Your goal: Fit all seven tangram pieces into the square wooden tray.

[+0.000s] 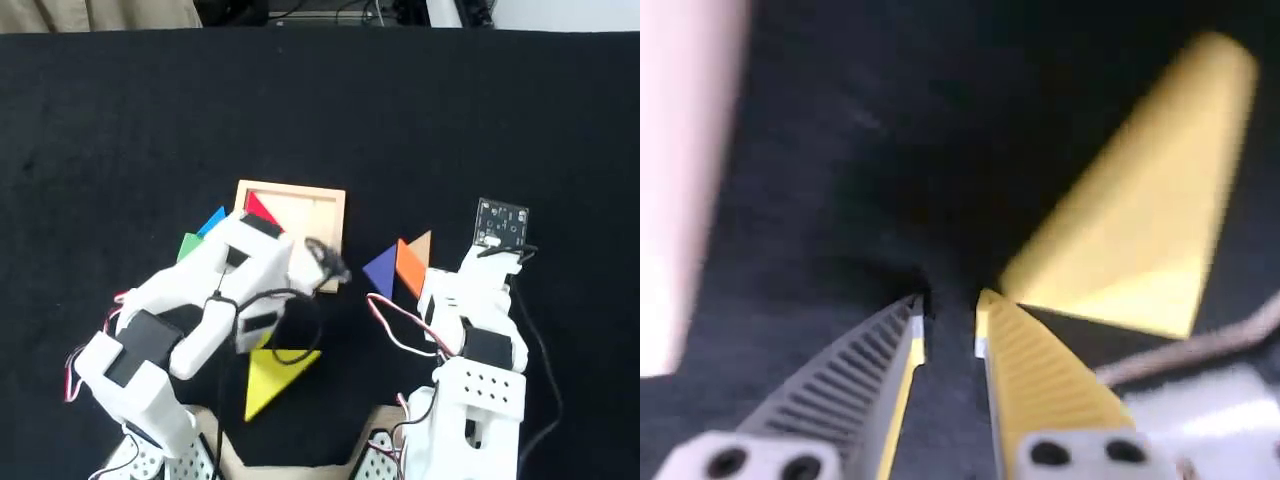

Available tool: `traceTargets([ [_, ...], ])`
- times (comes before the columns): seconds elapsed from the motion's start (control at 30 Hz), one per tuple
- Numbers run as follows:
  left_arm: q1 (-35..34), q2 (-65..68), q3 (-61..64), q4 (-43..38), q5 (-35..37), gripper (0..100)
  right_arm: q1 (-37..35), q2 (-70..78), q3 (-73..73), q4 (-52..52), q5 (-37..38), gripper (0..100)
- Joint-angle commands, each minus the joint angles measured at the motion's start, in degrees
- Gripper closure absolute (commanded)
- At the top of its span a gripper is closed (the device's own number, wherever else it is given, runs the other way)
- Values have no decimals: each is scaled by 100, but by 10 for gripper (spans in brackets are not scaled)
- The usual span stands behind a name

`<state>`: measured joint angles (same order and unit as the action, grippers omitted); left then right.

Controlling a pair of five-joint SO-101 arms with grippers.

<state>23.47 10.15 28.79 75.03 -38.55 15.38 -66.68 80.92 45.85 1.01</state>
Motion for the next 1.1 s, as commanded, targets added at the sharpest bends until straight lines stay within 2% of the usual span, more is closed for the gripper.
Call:
traceTargets([
  [0.0, 66, -255, -813, -132, 747, 897, 62, -127, -268, 35, 44, 832],
  [0.23, 145, -431, -980, -53, 1451, 812, 79, -127, -268, 44, 44, 832],
  [0.43, 426, -1934, -611, 1064, 1486, 794, 97, -127, -268, 44, 44, 832],
  [0.53, 391, -2479, 57, 1266, 1908, 747, 88, -127, -268, 44, 44, 832],
  [0.67, 382, -2470, 980, 958, 2963, 690, 70, -127, -268, 44, 44, 832],
  [0.73, 497, -2374, 1244, 765, 3262, 658, 70, -127, -268, 44, 44, 832],
  [0.9, 769, -2075, 1349, 448, 3332, 632, 70, -127, -268, 53, 44, 832],
  [1.07, 497, -1512, 1376, 18, 3332, 629, 70, -127, -268, 53, 44, 832],
])
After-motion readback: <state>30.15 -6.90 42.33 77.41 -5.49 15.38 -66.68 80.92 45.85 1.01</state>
